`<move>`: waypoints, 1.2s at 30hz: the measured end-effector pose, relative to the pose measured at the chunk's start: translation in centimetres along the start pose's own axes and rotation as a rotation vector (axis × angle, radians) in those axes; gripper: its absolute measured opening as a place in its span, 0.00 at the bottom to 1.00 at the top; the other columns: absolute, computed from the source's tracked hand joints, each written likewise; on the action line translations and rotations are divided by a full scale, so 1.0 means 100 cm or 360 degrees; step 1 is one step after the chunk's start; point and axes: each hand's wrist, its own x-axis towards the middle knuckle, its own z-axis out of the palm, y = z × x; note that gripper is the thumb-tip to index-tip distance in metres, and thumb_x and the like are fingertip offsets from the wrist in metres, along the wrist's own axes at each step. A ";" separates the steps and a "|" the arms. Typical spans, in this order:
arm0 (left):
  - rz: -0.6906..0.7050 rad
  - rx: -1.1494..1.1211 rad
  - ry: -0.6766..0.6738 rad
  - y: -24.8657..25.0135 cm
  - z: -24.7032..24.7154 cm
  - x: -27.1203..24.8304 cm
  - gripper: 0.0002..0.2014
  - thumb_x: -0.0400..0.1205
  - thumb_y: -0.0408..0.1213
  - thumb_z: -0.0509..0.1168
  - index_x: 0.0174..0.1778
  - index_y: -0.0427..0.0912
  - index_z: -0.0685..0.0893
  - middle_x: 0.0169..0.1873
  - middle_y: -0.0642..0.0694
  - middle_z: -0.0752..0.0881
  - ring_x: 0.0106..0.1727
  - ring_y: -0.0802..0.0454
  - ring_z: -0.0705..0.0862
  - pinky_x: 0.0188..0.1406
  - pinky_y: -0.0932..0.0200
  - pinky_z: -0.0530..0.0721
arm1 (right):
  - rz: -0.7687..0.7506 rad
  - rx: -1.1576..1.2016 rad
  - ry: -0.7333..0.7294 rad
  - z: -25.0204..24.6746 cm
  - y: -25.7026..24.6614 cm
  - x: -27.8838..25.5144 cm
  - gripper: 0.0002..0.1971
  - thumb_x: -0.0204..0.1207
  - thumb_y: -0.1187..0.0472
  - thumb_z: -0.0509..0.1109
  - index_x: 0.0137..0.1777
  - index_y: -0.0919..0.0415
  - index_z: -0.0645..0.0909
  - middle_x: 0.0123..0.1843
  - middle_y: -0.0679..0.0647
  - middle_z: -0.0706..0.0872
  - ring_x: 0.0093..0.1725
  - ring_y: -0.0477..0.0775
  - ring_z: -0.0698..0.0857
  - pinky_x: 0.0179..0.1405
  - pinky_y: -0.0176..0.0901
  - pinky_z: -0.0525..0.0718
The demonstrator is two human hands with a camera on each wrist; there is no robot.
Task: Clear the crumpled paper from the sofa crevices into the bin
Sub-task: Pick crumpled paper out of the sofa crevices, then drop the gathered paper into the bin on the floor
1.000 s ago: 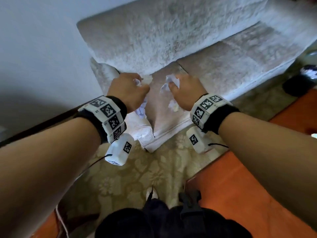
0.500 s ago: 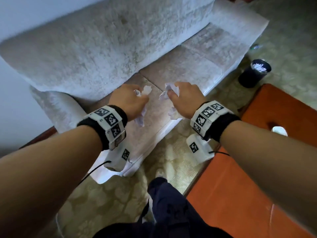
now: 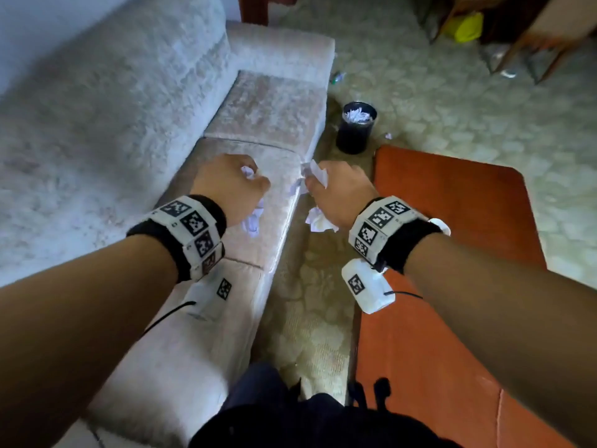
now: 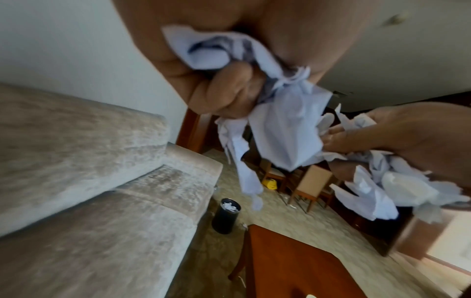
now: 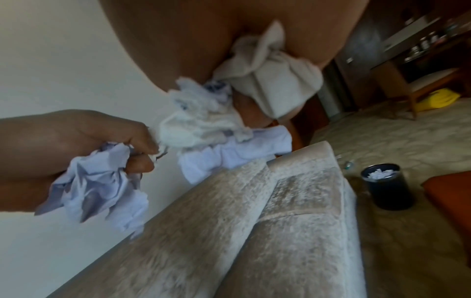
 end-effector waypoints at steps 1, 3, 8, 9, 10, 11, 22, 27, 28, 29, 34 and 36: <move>0.0053 0.0020 -0.0032 0.010 0.006 0.017 0.13 0.77 0.37 0.62 0.25 0.44 0.73 0.23 0.52 0.83 0.29 0.52 0.79 0.31 0.61 0.73 | 0.0035 0.0027 0.0023 -0.005 0.008 0.012 0.23 0.79 0.40 0.55 0.61 0.52 0.82 0.52 0.56 0.88 0.53 0.60 0.85 0.57 0.53 0.85; 0.0127 0.0020 -0.0097 0.025 0.021 0.051 0.13 0.76 0.37 0.63 0.25 0.42 0.73 0.24 0.48 0.83 0.32 0.46 0.81 0.33 0.58 0.76 | 0.0064 0.0040 0.0058 -0.012 0.024 0.036 0.23 0.77 0.40 0.54 0.60 0.51 0.82 0.53 0.54 0.88 0.53 0.59 0.85 0.56 0.53 0.85; 0.0212 0.0056 -0.0218 0.051 0.058 0.155 0.10 0.78 0.39 0.64 0.31 0.41 0.80 0.25 0.49 0.84 0.32 0.50 0.83 0.28 0.62 0.74 | 0.0205 0.0012 0.0056 -0.031 0.060 0.116 0.17 0.80 0.43 0.52 0.49 0.49 0.80 0.45 0.51 0.85 0.47 0.56 0.83 0.46 0.46 0.80; 0.0225 0.0051 -0.0223 0.055 0.064 0.178 0.08 0.78 0.39 0.64 0.34 0.41 0.82 0.27 0.48 0.85 0.32 0.50 0.83 0.28 0.62 0.74 | 0.0212 0.0025 0.0075 -0.035 0.066 0.137 0.17 0.81 0.43 0.53 0.50 0.49 0.81 0.43 0.50 0.86 0.46 0.56 0.84 0.46 0.46 0.81; 0.0253 0.0054 -0.0231 0.058 0.071 0.202 0.08 0.78 0.40 0.65 0.37 0.41 0.84 0.28 0.48 0.85 0.34 0.50 0.84 0.29 0.61 0.75 | 0.0234 0.0044 0.0092 -0.038 0.073 0.156 0.16 0.82 0.45 0.55 0.52 0.50 0.82 0.41 0.49 0.86 0.45 0.55 0.85 0.45 0.46 0.83; 0.0275 0.0056 -0.0248 0.063 0.075 0.225 0.08 0.78 0.40 0.65 0.39 0.40 0.84 0.27 0.50 0.85 0.33 0.52 0.83 0.29 0.61 0.74 | 0.0272 0.0063 0.0106 -0.041 0.079 0.174 0.15 0.82 0.47 0.56 0.53 0.50 0.83 0.40 0.48 0.86 0.44 0.54 0.86 0.42 0.44 0.83; 0.0387 0.0131 -0.0423 0.155 0.120 0.442 0.09 0.78 0.38 0.64 0.39 0.34 0.82 0.23 0.51 0.81 0.26 0.55 0.79 0.25 0.64 0.75 | 0.0498 0.0111 0.0227 -0.110 0.141 0.363 0.12 0.82 0.46 0.57 0.52 0.47 0.80 0.40 0.48 0.84 0.36 0.48 0.81 0.25 0.33 0.66; 0.0444 0.0216 -0.0426 0.211 0.162 0.542 0.10 0.78 0.39 0.65 0.38 0.34 0.81 0.22 0.49 0.79 0.25 0.54 0.77 0.24 0.62 0.74 | 0.0539 0.0114 0.0213 -0.151 0.194 0.458 0.12 0.82 0.48 0.56 0.48 0.50 0.79 0.34 0.46 0.80 0.36 0.51 0.79 0.32 0.40 0.70; 0.0444 0.0248 -0.0423 0.223 0.172 0.565 0.10 0.78 0.39 0.65 0.38 0.34 0.81 0.24 0.46 0.80 0.27 0.53 0.77 0.25 0.62 0.73 | 0.0540 0.0112 0.0215 -0.159 0.208 0.483 0.13 0.82 0.48 0.56 0.49 0.52 0.80 0.35 0.48 0.81 0.37 0.53 0.81 0.36 0.41 0.72; 0.0439 0.0283 -0.0425 0.234 0.181 0.588 0.10 0.78 0.40 0.65 0.39 0.35 0.82 0.27 0.44 0.81 0.29 0.52 0.78 0.26 0.61 0.74 | 0.0545 0.0122 0.0216 -0.166 0.222 0.506 0.13 0.82 0.47 0.56 0.49 0.53 0.80 0.35 0.49 0.82 0.38 0.55 0.82 0.38 0.42 0.74; 0.0311 0.0296 -0.0437 0.291 0.232 0.701 0.08 0.77 0.36 0.63 0.35 0.36 0.80 0.26 0.48 0.80 0.30 0.52 0.80 0.28 0.62 0.75 | 0.0593 0.0126 0.0113 -0.210 0.286 0.615 0.13 0.84 0.48 0.56 0.43 0.55 0.71 0.38 0.53 0.80 0.44 0.58 0.81 0.41 0.44 0.74; 0.0242 0.0266 -0.0457 0.311 0.247 0.736 0.07 0.77 0.35 0.63 0.35 0.36 0.80 0.24 0.50 0.80 0.25 0.60 0.81 0.22 0.69 0.73 | 0.0590 0.0110 0.0078 -0.227 0.305 0.648 0.13 0.85 0.49 0.55 0.51 0.57 0.74 0.46 0.56 0.81 0.50 0.59 0.80 0.44 0.44 0.72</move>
